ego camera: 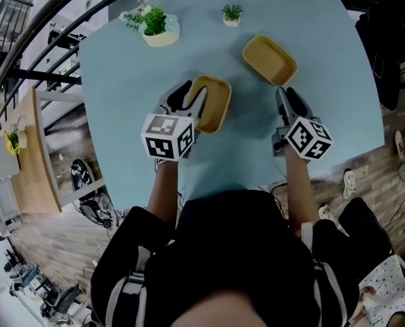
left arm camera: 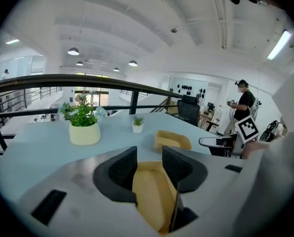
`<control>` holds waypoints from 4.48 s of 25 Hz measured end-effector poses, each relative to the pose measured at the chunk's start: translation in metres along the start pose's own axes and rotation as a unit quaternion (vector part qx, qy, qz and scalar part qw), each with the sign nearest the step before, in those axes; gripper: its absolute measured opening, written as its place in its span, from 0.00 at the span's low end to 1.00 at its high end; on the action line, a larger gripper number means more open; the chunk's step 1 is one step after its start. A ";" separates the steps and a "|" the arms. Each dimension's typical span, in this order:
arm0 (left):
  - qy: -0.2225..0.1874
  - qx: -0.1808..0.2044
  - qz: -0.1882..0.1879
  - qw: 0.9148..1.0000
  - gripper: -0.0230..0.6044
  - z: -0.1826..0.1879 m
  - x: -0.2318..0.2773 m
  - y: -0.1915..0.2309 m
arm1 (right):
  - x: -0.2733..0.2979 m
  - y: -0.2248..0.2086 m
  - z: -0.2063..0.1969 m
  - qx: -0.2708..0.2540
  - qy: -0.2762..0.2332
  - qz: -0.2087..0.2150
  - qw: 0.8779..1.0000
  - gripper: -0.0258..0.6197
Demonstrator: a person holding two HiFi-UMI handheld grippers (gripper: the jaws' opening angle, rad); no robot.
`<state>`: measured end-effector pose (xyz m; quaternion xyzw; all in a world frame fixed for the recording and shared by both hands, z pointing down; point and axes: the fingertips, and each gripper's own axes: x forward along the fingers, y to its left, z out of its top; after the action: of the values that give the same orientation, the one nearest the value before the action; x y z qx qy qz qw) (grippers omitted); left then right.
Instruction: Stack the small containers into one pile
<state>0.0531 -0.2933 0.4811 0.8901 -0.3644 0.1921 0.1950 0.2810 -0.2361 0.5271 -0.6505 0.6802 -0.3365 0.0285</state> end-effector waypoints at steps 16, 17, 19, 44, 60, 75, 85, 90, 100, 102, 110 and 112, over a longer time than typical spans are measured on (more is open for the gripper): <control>0.033 0.016 -0.020 0.999 0.29 -0.016 0.012 -0.031 | 0.049 -0.060 -0.004 0.070 0.039 -0.089 0.993 0.21; 0.033 0.016 -0.020 0.999 0.29 -0.017 0.012 -0.030 | 0.049 -0.062 -0.004 0.079 0.037 -0.091 0.992 0.20; 0.035 0.014 -0.020 0.999 0.29 -0.019 0.011 -0.029 | 0.046 -0.065 -0.001 0.097 0.027 -0.097 0.990 0.15; 0.069 0.017 -0.120 0.990 0.29 -0.049 0.025 -0.115 | -0.065 -0.056 -0.006 0.092 0.011 -0.051 0.994 0.08; 0.034 -0.068 -0.068 0.995 0.29 -0.064 -0.040 -0.071 | -0.007 0.071 -0.009 -0.061 0.117 0.125 0.983 0.08; 0.015 -0.171 -0.037 0.985 0.29 -0.098 -0.079 -0.049 | 0.053 0.144 -0.036 -0.269 0.207 0.188 0.922 0.08; 0.022 -0.195 -0.068 0.978 0.29 -0.105 -0.070 -0.063 | 0.080 0.144 -0.045 -0.357 0.216 0.171 0.892 0.10; 0.021 -0.219 -0.076 0.973 0.29 -0.107 -0.067 -0.062 | 0.089 0.153 -0.044 -0.353 0.198 0.179 0.897 0.11; 0.036 -0.227 -0.089 0.969 0.29 -0.112 -0.063 -0.062 | 0.103 0.160 -0.053 -0.366 0.181 0.185 0.894 0.11; 0.036 -0.229 -0.091 0.969 0.29 -0.111 -0.062 -0.062 | 0.103 0.160 -0.051 -0.362 0.173 0.184 0.897 0.12; 0.044 -0.220 -0.077 0.971 0.29 -0.114 -0.056 -0.056 | 0.109 0.163 -0.050 -0.368 0.144 0.187 0.900 0.10; 0.047 -0.218 -0.075 0.972 0.29 -0.116 -0.055 -0.055 | 0.109 0.164 -0.051 -0.374 0.135 0.189 0.898 0.10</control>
<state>0.0334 -0.1692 0.5415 0.8408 -0.3200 0.1344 0.4154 0.0979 -0.3257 0.5285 -0.4211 0.8632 -0.1305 -0.2459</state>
